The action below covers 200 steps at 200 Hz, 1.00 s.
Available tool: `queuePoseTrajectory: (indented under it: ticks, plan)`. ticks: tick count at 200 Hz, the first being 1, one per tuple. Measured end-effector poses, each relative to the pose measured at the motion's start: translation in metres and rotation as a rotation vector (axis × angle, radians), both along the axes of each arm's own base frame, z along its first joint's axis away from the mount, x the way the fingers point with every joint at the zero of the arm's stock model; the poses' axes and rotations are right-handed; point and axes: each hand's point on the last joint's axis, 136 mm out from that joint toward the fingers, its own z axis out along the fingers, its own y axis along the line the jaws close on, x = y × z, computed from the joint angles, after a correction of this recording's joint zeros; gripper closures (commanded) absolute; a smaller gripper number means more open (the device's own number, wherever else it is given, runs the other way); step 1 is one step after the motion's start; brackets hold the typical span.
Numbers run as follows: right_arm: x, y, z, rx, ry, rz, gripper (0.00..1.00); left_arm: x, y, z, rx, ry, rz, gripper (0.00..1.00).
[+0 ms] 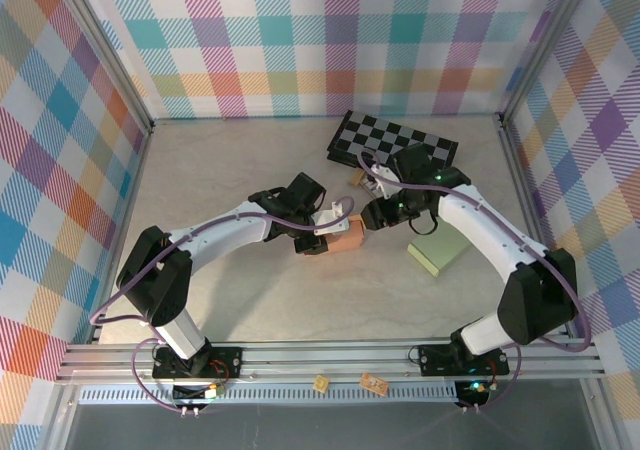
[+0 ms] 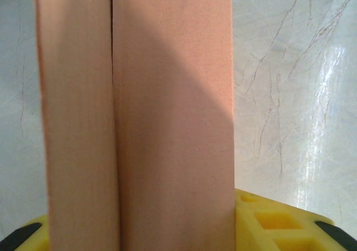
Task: Fold the paper box
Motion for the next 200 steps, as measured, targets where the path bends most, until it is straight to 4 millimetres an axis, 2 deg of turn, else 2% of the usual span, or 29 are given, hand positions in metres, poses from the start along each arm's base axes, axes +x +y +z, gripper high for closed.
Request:
queuePoseTrajectory:
  ticks: [43, 87, 171, 200]
  plan:
    - [0.000, 0.005, -0.001, 0.005, -0.038, 0.091, 0.50, 0.000, 0.000, 0.000, -0.001, 0.001, -0.001, 0.56]
    - [0.001, 0.008, -0.013, -0.017, -0.031, 0.138, 0.51, -0.001, -0.001, 0.000, -0.006, 0.006, -0.001, 0.56]
    - [0.001, 0.012, -0.017, -0.027, -0.028, 0.154, 0.68, -0.001, -0.001, 0.000, -0.008, 0.009, -0.002, 0.55]
    - [0.003, 0.011, -0.017, -0.037, -0.027, 0.151, 0.71, -0.001, -0.001, 0.000, -0.008, 0.011, 0.001, 0.55]
